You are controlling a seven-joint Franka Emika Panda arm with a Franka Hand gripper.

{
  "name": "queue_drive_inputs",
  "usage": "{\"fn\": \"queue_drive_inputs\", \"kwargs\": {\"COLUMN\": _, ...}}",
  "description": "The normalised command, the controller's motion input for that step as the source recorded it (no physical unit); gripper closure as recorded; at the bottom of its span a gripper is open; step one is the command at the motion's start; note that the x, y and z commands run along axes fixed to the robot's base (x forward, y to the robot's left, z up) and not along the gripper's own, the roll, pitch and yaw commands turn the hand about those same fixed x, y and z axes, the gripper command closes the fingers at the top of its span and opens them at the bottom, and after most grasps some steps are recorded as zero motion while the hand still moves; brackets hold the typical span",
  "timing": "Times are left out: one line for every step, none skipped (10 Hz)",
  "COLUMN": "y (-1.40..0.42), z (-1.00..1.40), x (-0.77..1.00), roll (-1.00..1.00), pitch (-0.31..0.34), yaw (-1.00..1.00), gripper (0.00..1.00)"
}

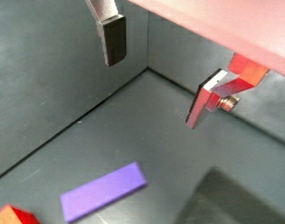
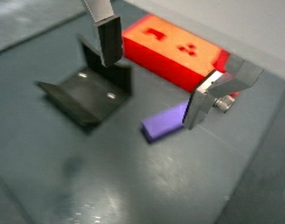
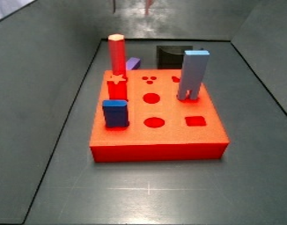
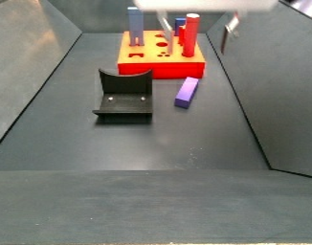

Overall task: Pick up the rectangle object. Move up. Place the rectangle object on the fixture. Regrasp the rectangle object. Move to above the board. Insert the rectangle object.
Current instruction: Pick up the rectangle object.

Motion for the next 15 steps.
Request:
{"fn": "queue_drive_inputs", "kwargs": {"y": -0.40, "z": -1.00, "x": -0.25, "roll": 0.00, "pitch": -0.046, "yaw": -0.59, "gripper": 0.00}}
{"fn": "queue_drive_inputs", "kwargs": {"y": -0.37, "z": -1.00, "x": -0.10, "roll": -0.01, "pitch": -0.031, "yaw": -0.55, "gripper": 0.00}}
{"fn": "queue_drive_inputs", "kwargs": {"y": -0.27, "z": -1.00, "x": -0.01, "roll": -0.05, "pitch": -0.010, "yaw": -0.58, "gripper": 0.00}}
{"fn": "queue_drive_inputs", "kwargs": {"y": -0.17, "z": -0.88, "x": 0.00, "roll": -0.09, "pitch": 0.000, "yaw": -0.59, "gripper": 0.00}}
{"fn": "queue_drive_inputs", "kwargs": {"y": 0.00, "z": -0.71, "x": 0.33, "roll": -0.17, "pitch": 0.017, "yaw": -0.53, "gripper": 0.00}}
{"fn": "queue_drive_inputs", "kwargs": {"y": 0.00, "z": -0.68, "x": 0.49, "roll": -0.17, "pitch": 0.030, "yaw": -0.39, "gripper": 0.00}}
{"fn": "queue_drive_inputs", "kwargs": {"y": 0.00, "z": -0.51, "x": 0.29, "roll": -0.29, "pitch": 0.000, "yaw": -0.23, "gripper": 0.00}}
{"fn": "queue_drive_inputs", "kwargs": {"y": 0.00, "z": -0.51, "x": 0.19, "roll": -0.30, "pitch": 0.000, "yaw": -0.15, "gripper": 0.00}}
{"fn": "queue_drive_inputs", "kwargs": {"y": 0.00, "z": -0.75, "x": 0.00, "roll": -0.19, "pitch": -0.019, "yaw": -0.03, "gripper": 0.00}}
{"fn": "queue_drive_inputs", "kwargs": {"y": -0.02, "z": -0.72, "x": 0.00, "roll": -0.12, "pitch": -0.026, "yaw": 0.00, "gripper": 0.00}}
{"fn": "queue_drive_inputs", "kwargs": {"y": -0.04, "z": -0.55, "x": 0.00, "roll": -0.05, "pitch": -0.023, "yaw": 0.00, "gripper": 0.00}}
{"fn": "queue_drive_inputs", "kwargs": {"y": -0.13, "z": -0.38, "x": 0.00, "roll": -0.03, "pitch": -0.027, "yaw": -0.03, "gripper": 0.00}}
{"fn": "queue_drive_inputs", "kwargs": {"y": -0.19, "z": -0.28, "x": 0.00, "roll": -0.04, "pitch": -0.029, "yaw": -0.09, "gripper": 0.00}}
{"fn": "queue_drive_inputs", "kwargs": {"y": -0.17, "z": -0.22, "x": 0.00, "roll": -0.03, "pitch": -0.090, "yaw": -0.05, "gripper": 0.00}}
{"fn": "queue_drive_inputs", "kwargs": {"y": -0.10, "z": -0.15, "x": 0.00, "roll": -0.05, "pitch": -0.116, "yaw": -0.03, "gripper": 0.00}}
